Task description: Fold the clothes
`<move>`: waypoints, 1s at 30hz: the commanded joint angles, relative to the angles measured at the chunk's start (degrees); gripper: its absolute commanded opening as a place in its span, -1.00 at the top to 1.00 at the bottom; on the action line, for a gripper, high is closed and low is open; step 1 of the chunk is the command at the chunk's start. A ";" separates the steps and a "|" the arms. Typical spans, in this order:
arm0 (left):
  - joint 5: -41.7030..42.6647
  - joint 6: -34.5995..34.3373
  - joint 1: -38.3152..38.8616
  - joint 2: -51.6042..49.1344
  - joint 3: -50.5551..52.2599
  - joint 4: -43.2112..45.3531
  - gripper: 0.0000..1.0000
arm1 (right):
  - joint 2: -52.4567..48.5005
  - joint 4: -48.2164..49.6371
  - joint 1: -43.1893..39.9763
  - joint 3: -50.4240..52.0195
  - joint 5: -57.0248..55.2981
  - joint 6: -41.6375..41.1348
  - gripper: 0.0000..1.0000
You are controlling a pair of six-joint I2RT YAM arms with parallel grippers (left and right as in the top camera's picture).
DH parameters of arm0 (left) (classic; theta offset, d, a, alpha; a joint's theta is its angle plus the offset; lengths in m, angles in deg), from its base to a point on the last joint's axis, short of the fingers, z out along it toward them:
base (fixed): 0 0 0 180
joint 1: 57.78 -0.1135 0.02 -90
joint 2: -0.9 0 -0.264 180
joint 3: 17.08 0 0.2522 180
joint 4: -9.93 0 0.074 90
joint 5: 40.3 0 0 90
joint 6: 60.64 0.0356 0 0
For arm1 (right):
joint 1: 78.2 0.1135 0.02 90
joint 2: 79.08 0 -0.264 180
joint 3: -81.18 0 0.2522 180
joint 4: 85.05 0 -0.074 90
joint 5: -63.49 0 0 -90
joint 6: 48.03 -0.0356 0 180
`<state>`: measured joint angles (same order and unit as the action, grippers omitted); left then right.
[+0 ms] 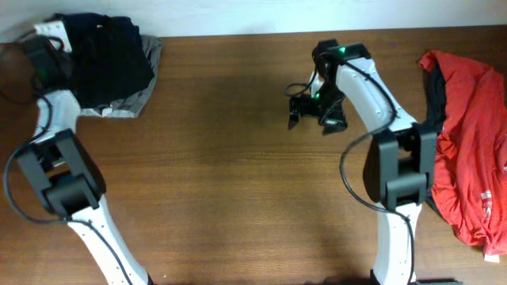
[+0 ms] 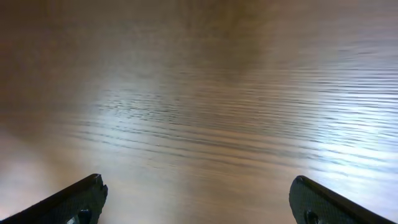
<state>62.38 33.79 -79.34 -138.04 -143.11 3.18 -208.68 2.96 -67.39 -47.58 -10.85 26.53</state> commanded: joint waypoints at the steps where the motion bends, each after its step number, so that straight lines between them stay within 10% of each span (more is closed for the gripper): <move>1: 11.69 -1.22 0.13 13.90 -0.68 -6.01 -0.99 | 9.70 -0.11 0.04 -3.41 -7.19 -1.62 -0.97; 17: 25.51 4.94 0.20 41.18 -0.66 -55.67 -0.98 | 34.42 -16.41 2.32 -3.41 -10.19 -1.64 -0.97; 30: 33.79 18.43 11.76 44.46 4.55 -69.55 -0.98 | 50.97 -19.10 32.39 -1.70 -29.55 -16.90 -0.97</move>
<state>92.46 48.37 -71.89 -94.24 -141.69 -67.49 -162.89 -15.80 -41.12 -50.11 -31.46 15.39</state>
